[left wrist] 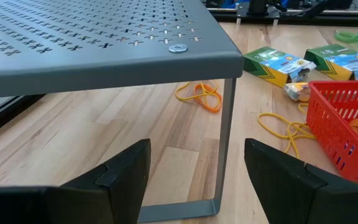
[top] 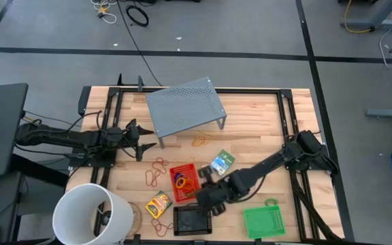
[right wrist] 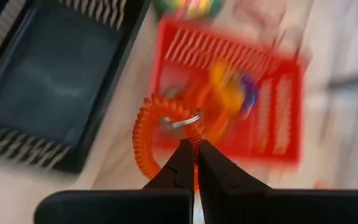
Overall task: Pick & Place Office Desk Supplies
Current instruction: Put the orange spring keychain into the red bin, then put the green spring keychain into the red bin
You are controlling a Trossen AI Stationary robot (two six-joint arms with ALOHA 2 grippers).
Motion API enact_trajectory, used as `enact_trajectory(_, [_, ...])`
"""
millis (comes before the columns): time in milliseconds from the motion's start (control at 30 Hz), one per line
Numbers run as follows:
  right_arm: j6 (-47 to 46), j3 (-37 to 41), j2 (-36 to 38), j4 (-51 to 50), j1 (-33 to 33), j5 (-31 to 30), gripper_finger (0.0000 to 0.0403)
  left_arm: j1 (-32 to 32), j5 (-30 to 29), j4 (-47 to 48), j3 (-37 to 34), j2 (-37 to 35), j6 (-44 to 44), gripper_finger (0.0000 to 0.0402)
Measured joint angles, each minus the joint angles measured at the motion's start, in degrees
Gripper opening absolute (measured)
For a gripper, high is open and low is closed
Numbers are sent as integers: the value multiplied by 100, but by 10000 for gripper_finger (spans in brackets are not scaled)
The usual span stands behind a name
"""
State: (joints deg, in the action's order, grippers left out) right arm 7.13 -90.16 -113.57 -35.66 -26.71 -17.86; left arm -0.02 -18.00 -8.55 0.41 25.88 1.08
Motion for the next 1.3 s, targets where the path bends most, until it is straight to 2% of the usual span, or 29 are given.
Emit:
enact_trajectory(167, [858, 220, 1, 1196, 472, 224, 3, -1, 0, 1, 1, 1, -4, 262])
enact_trajectory(300, [817, 460, 3, 1713, 894, 720, 5, -1, 0, 1, 1, -1, -1, 262])
enact_trajectory(433, [596, 787, 3, 1917, 1198, 1311, 37, 1, 0, 48, 0, 0, 39, 262])
enact_trajectory(567, [578, 1006, 3, 2158, 1174, 1447, 83, 0, 0, 75, 1, 0, 54, 262])
enact_trajectory(767, [663, 1001, 3, 2176, 921, 1300, 159, -1, 0, 75, 1, 0, 63, 262])
enact_trajectory(900, [672, 995, 3, 2054, 681, 802, 189, 0, 0, 111, 0, 0, 63, 262])
enact_trajectory(1100, [677, 991, 3, 1895, 415, -200, 194, -1, 0, 109, 0, -1, 69, 262])
enact_trajectory(1300, [369, 989, 3, 1582, 210, -723, 188, 0, 0, 109, 0, 0, 105, 262])
